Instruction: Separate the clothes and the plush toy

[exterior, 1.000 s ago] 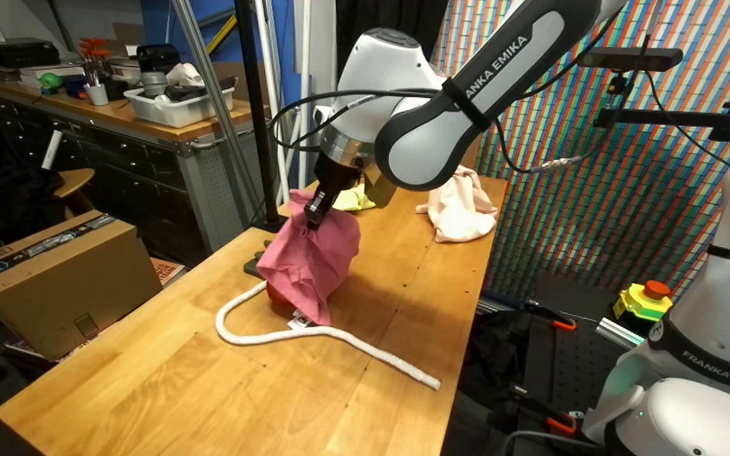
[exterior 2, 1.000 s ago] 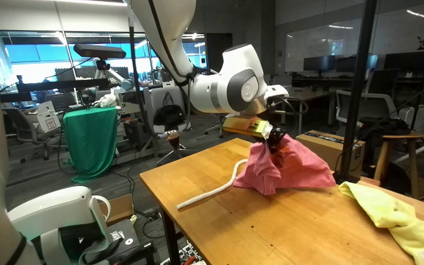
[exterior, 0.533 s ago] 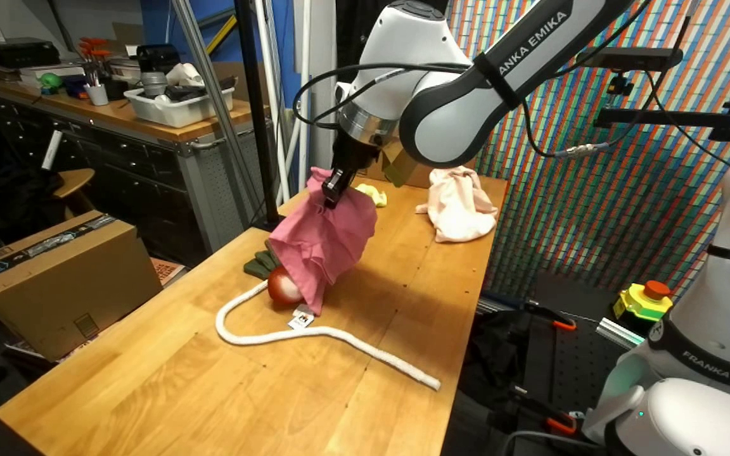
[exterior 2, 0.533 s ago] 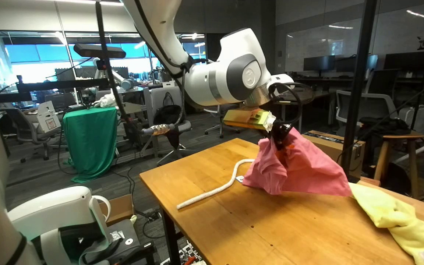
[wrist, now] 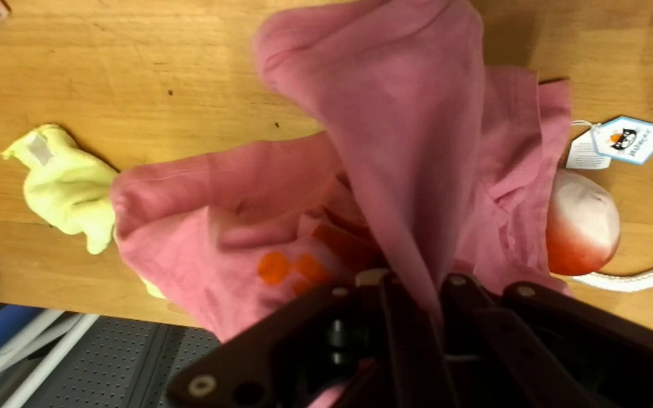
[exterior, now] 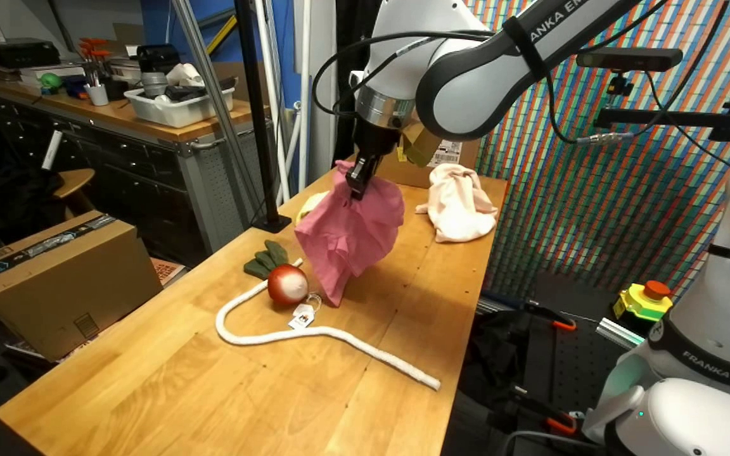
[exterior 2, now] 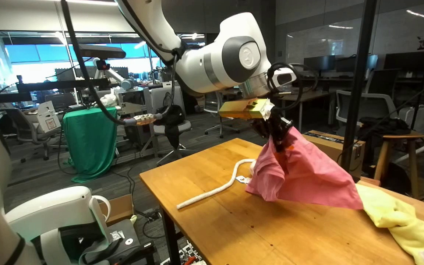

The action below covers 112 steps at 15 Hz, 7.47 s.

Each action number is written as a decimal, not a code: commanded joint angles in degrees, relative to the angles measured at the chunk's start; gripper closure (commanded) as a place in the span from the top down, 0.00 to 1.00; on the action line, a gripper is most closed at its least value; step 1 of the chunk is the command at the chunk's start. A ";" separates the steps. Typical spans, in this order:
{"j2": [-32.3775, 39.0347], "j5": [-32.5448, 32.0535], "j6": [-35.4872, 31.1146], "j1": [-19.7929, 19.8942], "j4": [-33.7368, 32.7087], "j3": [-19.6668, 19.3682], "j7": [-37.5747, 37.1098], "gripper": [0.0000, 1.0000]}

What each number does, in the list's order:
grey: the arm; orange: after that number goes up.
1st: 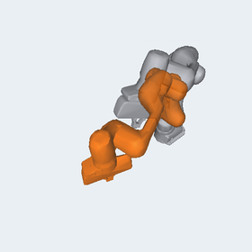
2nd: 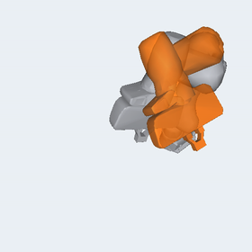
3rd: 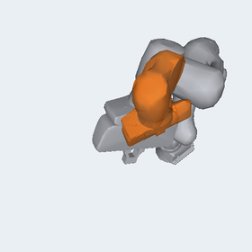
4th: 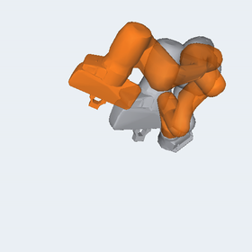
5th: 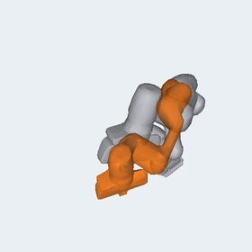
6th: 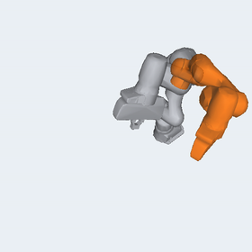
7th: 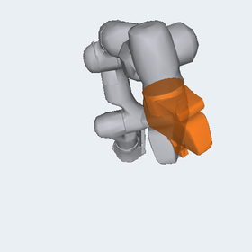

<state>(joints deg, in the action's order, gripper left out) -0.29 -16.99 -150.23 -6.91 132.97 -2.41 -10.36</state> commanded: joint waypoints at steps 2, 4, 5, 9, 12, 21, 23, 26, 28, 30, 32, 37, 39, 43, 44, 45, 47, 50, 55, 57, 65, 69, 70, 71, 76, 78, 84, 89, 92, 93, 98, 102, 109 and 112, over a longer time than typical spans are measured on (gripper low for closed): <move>-5.16 -5.37 5.61 3.02 1.79 2.00 -4.29 0.03; -6.27 -6.93 8.09 3.91 2.07 2.53 -5.66 0.03; -6.78 -7.57 9.25 4.29 2.29 2.78 -6.17 0.03; -7.89 -8.77 13.45 5.27 2.71 3.75 -7.29 0.03; -8.12 -9.02 16.16 5.65 2.73 4.31 -7.45 0.03; -5.81 -3.31 18.68 4.47 3.73 5.21 -0.59 0.03; -4.80 -1.09 17.95 4.09 4.01 5.33 3.05 0.03; -2.77 2.44 18.40 3.58 3.60 5.52 8.28 0.03; -1.50 4.30 19.21 3.44 3.21 5.54 10.81 0.03; -0.37 5.60 19.71 3.40 2.98 5.54 12.77 0.03; 0.59 6.33 20.00 3.44 2.78 5.54 14.02 0.03; 3.59 6.04 18.99 3.53 2.32 5.49 15.33 0.03; 4.74 6.36 18.98 3.60 1.85 5.45 15.76 0.03; 5.97 6.20 19.38 3.68 1.12 5.36 15.74 0.30; 6.12 5.93 19.32 3.68 1.01 5.32 15.52 0.31; 6.29 6.10 19.32 3.72 0.85 5.30 15.60 0.37; 6.49 5.91 19.69 3.75 0.56 5.24 15.48 0.53; 6.25 5.57 19.79 3.76 0.39 5.16 15.17 0.76; 4.89 4.51 19.34 3.53 -0.15 5.21 14.33 1.00; 4.52 4.48 18.95 3.36 -0.58 5.40 14.35 1.00; 4.71 12.20 11.88 2.85 -1.70 7.40 20.34 1.00; 6.08 17.94 9.52 2.13 -3.04 9.36 25.46 1.00; 6.49 18.83 9.56 1.89 -3.54 9.88 26.41 1.00; 7.14 19.31 9.69 1.53 -4.22 10.38 27.00 1.00; 10.99 18.56 9.66 -0.10 -7.88 12.29 27.54 1.00; 13.08 17.20 9.33 -0.85 -9.63 12.60 26.59 1.00; 19.22 11.19 5.18 -2.86 -13.70 12.14 23.53 1.00; 24.30 5.69 -0.26 -5.02 -17.24 10.44 18.09 1.00; 26.71 4.17 -1.62 -5.97 -19.13 9.56 16.12 1.00; 27.29 3.64 -1.79 -6.33 -19.61 9.13 15.53 1.00; 29.47 0.09 -2.33 -8.36 -21.89 6.22 12.36 1.00; 29.34 -3.35 -2.59 -10.03 -22.48 4.02 9.75 1.00; 29.96 -7.28 -2.03 -11.42 -23.31 2.18 7.00 1.00; 30.40 -7.85 -1.81 -11.42 -23.43 1.79 6.64 1.00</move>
<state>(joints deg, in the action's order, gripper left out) 28.73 -23.08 -151.98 -17.32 111.36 0.73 -1.85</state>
